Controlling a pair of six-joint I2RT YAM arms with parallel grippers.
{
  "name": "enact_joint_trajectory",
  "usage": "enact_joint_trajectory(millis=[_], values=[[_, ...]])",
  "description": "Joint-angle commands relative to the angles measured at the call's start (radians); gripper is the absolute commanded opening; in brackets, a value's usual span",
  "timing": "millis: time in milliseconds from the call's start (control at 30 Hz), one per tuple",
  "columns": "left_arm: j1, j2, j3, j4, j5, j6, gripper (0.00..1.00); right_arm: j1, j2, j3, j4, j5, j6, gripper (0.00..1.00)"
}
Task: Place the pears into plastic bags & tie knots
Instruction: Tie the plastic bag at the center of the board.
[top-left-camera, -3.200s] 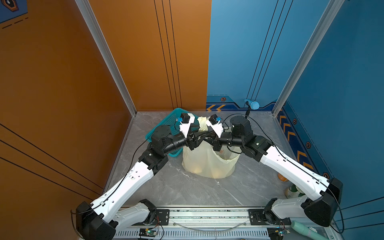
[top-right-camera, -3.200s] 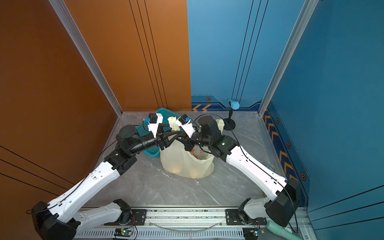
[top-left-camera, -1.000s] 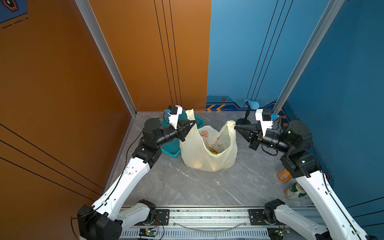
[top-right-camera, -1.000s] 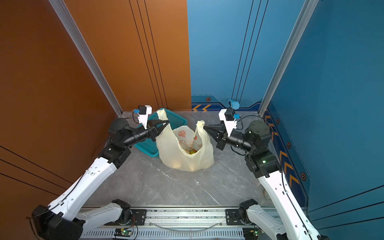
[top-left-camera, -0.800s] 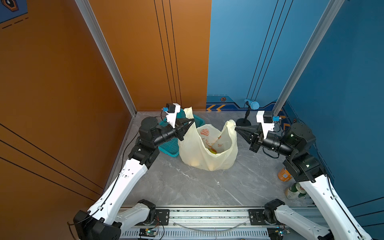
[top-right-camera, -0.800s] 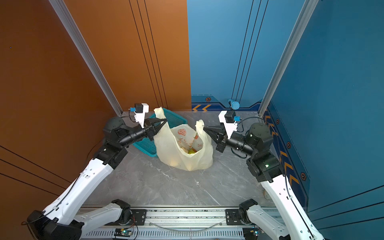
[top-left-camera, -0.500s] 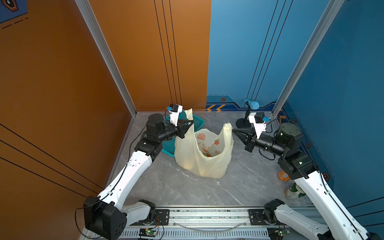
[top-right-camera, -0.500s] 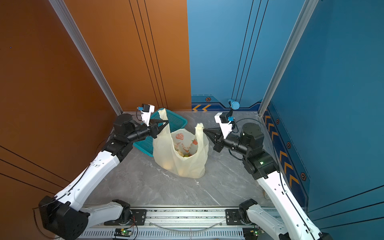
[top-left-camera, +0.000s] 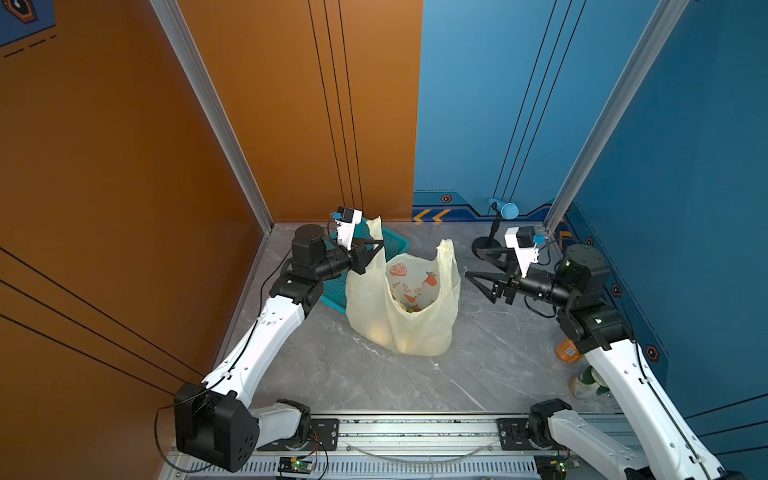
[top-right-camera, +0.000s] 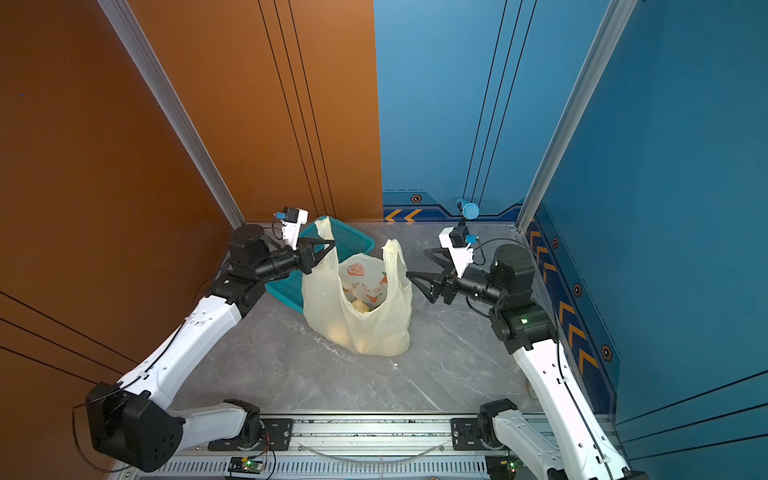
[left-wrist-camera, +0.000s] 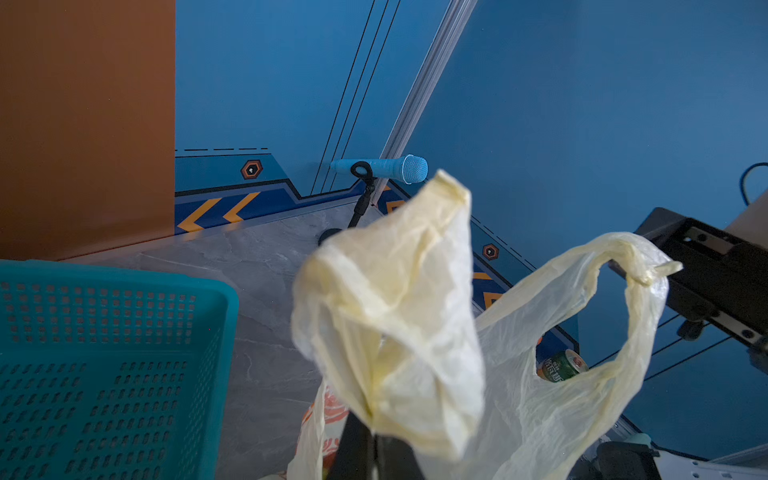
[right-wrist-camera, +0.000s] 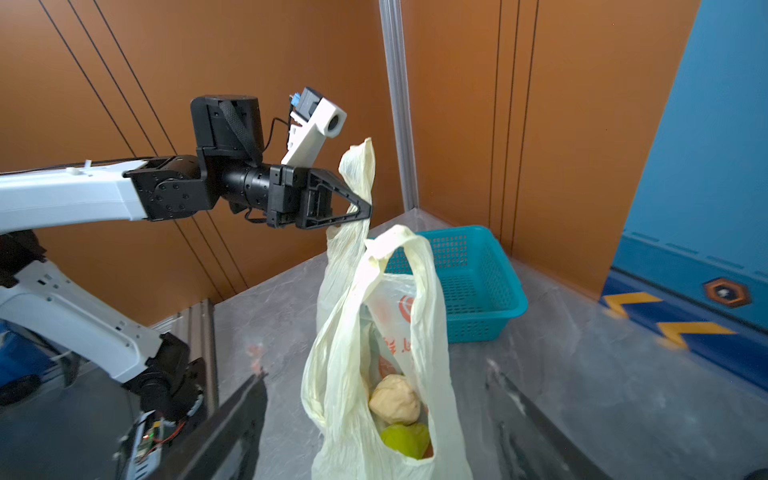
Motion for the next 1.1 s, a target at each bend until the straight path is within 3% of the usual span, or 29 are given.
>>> enact_joint_trajectory(millis=[0, 167, 267, 367, 500, 600, 667, 733, 833, 1067], values=[[0.007, -0.014, 0.036, 0.026, 0.037, -0.014, 0.00, 0.037, 0.061, -0.031, 0.057, -0.068, -0.048, 0.95], [0.008, -0.025, 0.029, 0.033, 0.047, -0.014, 0.00, 0.093, 0.153, -0.010, 0.047, -0.039, -0.075, 0.99], [0.007, -0.030, 0.026, 0.031, 0.054, -0.013, 0.00, 0.096, 0.184, -0.013, 0.072, -0.006, -0.062, 0.94], [0.007, -0.038, 0.020, 0.031, 0.061, -0.010, 0.00, 0.085, 0.196, -0.015, 0.092, -0.007, -0.049, 0.73], [0.007, -0.046, 0.018, 0.026, 0.091, -0.002, 0.00, 0.080, 0.188, -0.008, 0.095, 0.020, -0.042, 0.30], [0.007, -0.060, 0.023, 0.010, 0.119, -0.001, 0.00, 0.074, 0.172, 0.011, 0.064, 0.034, -0.058, 0.08], [0.001, -0.067, 0.043, -0.021, 0.156, -0.001, 0.00, 0.068, 0.157, 0.036, 0.008, 0.040, -0.090, 0.00], [-0.015, -0.068, 0.087, -0.114, 0.158, 0.033, 0.00, 0.061, 0.138, 0.065, -0.052, 0.038, -0.130, 0.00], [-0.077, -0.049, 0.187, -0.399, 0.124, 0.166, 0.00, 0.060, 0.120, 0.124, -0.176, 0.025, -0.210, 0.00], [-0.176, 0.003, 0.336, -0.724, 0.104, 0.276, 0.00, 0.148, 0.151, 0.272, -0.570, 0.028, -0.606, 0.00]])
